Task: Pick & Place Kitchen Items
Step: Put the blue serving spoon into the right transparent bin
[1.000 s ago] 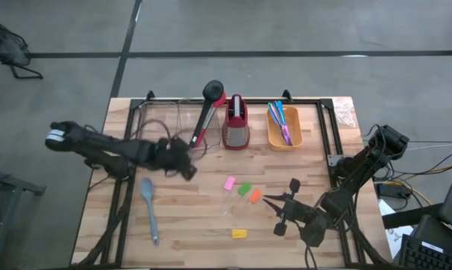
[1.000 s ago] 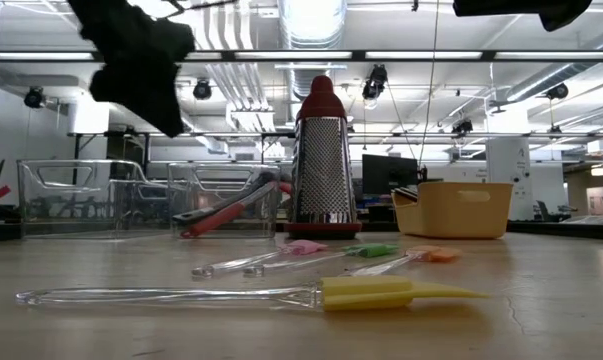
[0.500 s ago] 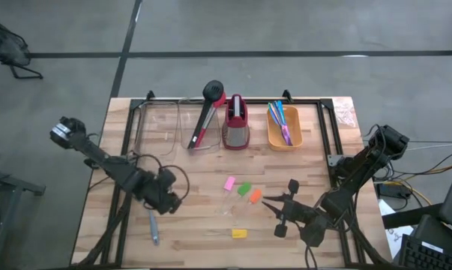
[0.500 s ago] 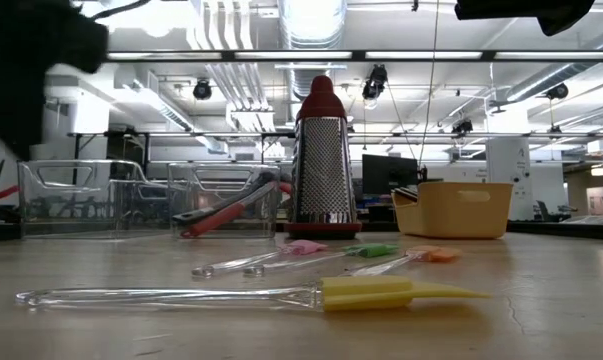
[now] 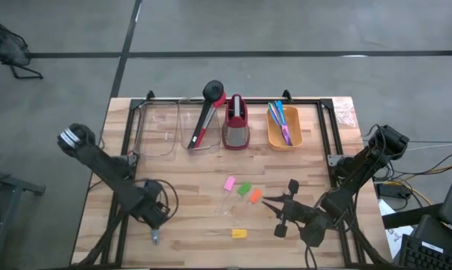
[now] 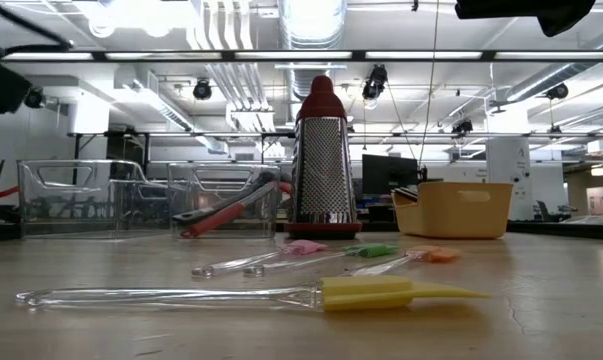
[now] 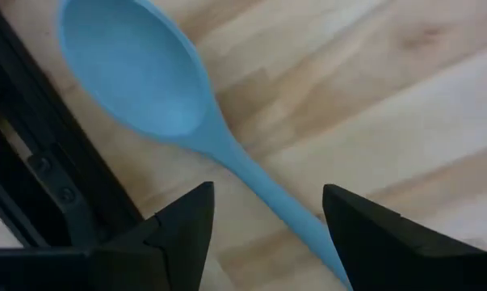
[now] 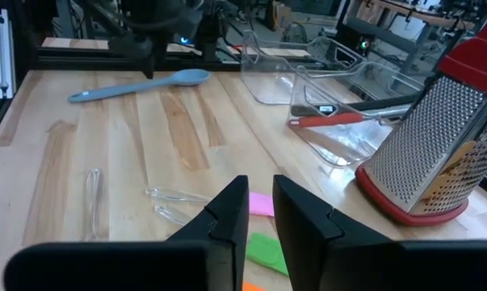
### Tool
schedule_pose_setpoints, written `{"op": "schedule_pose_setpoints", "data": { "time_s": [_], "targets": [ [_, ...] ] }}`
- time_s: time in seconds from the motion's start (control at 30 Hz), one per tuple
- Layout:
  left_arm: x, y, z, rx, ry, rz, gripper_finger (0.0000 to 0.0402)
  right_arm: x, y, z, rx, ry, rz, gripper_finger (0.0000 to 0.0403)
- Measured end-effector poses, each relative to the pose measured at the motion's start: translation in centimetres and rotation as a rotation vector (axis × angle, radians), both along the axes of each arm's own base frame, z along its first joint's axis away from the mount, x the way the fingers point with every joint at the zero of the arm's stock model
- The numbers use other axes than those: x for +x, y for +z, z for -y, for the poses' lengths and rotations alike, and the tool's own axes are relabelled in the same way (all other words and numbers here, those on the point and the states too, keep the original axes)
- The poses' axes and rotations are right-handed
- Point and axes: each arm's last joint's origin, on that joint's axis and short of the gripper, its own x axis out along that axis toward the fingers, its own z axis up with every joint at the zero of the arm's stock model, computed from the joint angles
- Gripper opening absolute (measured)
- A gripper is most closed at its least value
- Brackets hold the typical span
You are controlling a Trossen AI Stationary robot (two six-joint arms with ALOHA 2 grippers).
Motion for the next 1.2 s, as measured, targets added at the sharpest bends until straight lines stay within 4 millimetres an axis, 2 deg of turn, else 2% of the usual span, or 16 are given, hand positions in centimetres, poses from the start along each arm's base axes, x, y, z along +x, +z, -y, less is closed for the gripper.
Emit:
{"op": "schedule_pose_setpoints", "data": {
  "time_s": [0.23,0.4,0.67,0.87,1.2],
  "targets": [
    [0.3,-2.4,0.6,0.055,-0.031,-0.083,0.0238,0.0,0.0,0.0,0.019,0.011,-0.005,0.0039],
    [0.6,-3.2,1.0,0.058,-0.059,-0.092,0.0234,0.0,0.0,0.0,0.018,0.011,-0.006,0.0036],
    [1.2,-3.6,1.4,0.045,-0.130,-0.038,0.0212,0.0,0.0,-0.1,0.020,0.014,-0.008,0.0054],
    [1.3,-3.6,1.4,0.054,-0.172,-0.017,0.0177,0.0,0.0,0.0,0.019,0.014,-0.008,0.0068],
    [1.3,-3.5,1.1,0.128,-0.188,0.029,0.0089,0.0,0.0,0.0,0.019,0.014,-0.008,0.0085]
  ]
}}
